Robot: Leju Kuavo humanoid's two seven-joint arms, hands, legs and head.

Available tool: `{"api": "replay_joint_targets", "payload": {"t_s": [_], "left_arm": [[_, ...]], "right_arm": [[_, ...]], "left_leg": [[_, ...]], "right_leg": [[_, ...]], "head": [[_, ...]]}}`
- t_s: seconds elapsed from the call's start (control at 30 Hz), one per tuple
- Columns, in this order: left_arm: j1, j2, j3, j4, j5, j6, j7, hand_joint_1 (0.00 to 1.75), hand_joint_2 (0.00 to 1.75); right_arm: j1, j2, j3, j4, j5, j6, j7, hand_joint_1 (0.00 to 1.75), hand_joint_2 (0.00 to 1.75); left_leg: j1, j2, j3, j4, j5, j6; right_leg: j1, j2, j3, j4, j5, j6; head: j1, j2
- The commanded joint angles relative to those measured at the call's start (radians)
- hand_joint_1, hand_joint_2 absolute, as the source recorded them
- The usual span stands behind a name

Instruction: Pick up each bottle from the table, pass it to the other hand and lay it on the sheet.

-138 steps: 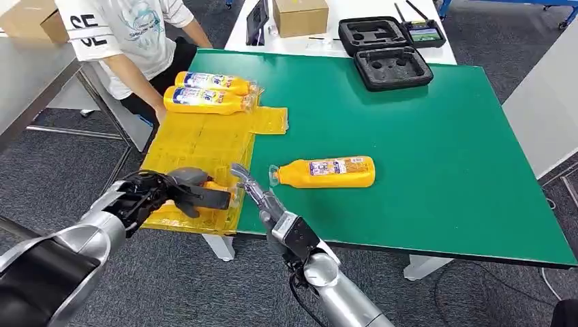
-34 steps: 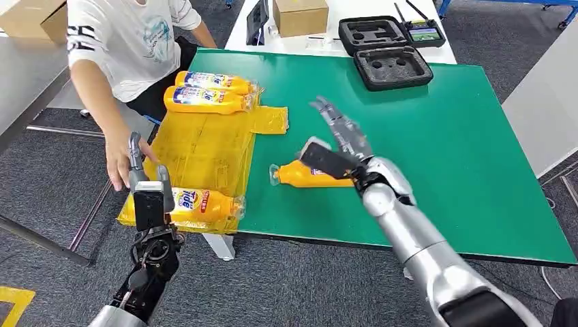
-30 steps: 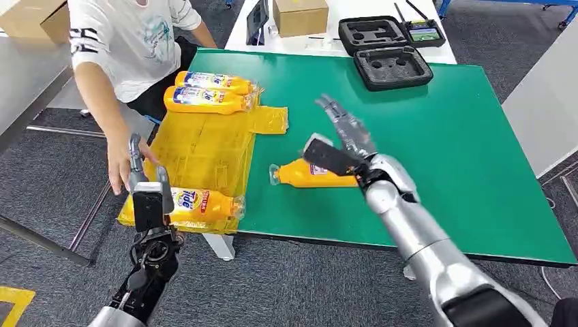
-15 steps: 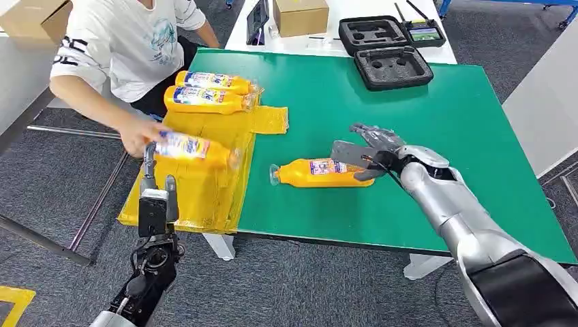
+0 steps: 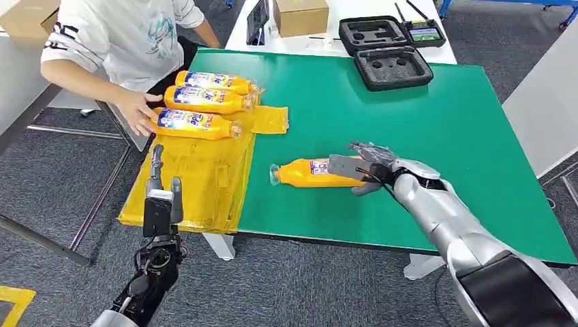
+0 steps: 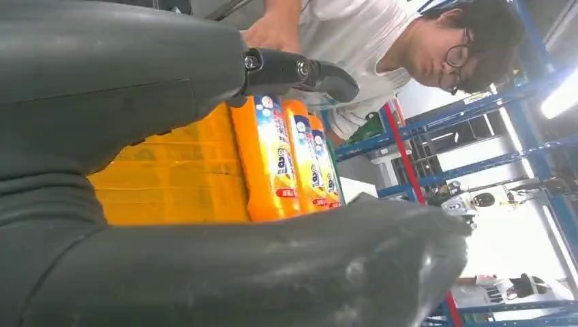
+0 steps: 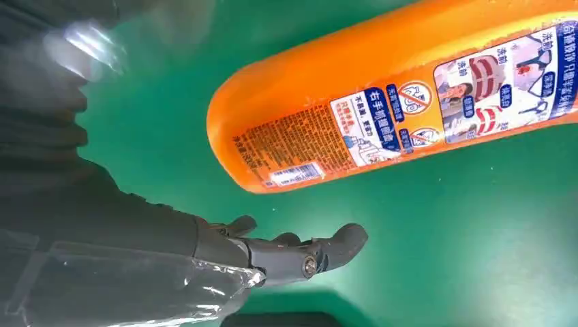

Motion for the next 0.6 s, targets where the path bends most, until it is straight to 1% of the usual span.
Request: {"api": "replay_joint_targets", "payload": {"t_s": [0.03,0.17,0.43,0.6], "left_arm": [[-0.039,0.002,-0.022,0.074,0.004,-0.004,0.002,0.00,0.00],[-0.037,-0.001,-0.023,0.081,0.004,-0.004,0.002,0.00,0.00],[-0.034,-0.003,-0.021,0.083,0.005,-0.002,0.002,0.00,0.00],[-0.018,-0.002,-0.019,0.078,0.006,-0.002,0.002,0.00,0.00]], "right_arm": [[-0.037,0.028,0.012,0.102,-0.006,-0.011,-0.010,0.00,1.75],[-0.036,0.041,0.008,0.120,-0.002,-0.041,0.000,0.00,1.75],[-0.036,0.050,0.006,0.130,-0.002,-0.047,0.008,0.00,1.75],[-0.032,0.080,0.013,0.154,0.009,-0.046,0.023,0.00,1.75]], "left_leg": [[0.001,0.000,0.001,0.000,0.000,-0.001],[0.002,0.000,0.002,0.000,-0.001,-0.002],[0.002,0.000,0.002,0.000,-0.001,-0.002],[0.001,0.001,0.002,-0.001,-0.001,-0.001]], "right_leg": [[0.001,0.000,0.002,0.000,0.000,-0.001],[0.002,0.000,0.003,-0.001,0.000,-0.002],[0.002,0.000,0.003,-0.001,-0.001,-0.002],[0.001,0.001,0.002,-0.001,0.000,-0.001]], "head": [[0.000,0.000],[0.000,0.000],[0.000,0.000],[0.000,0.000]]}}
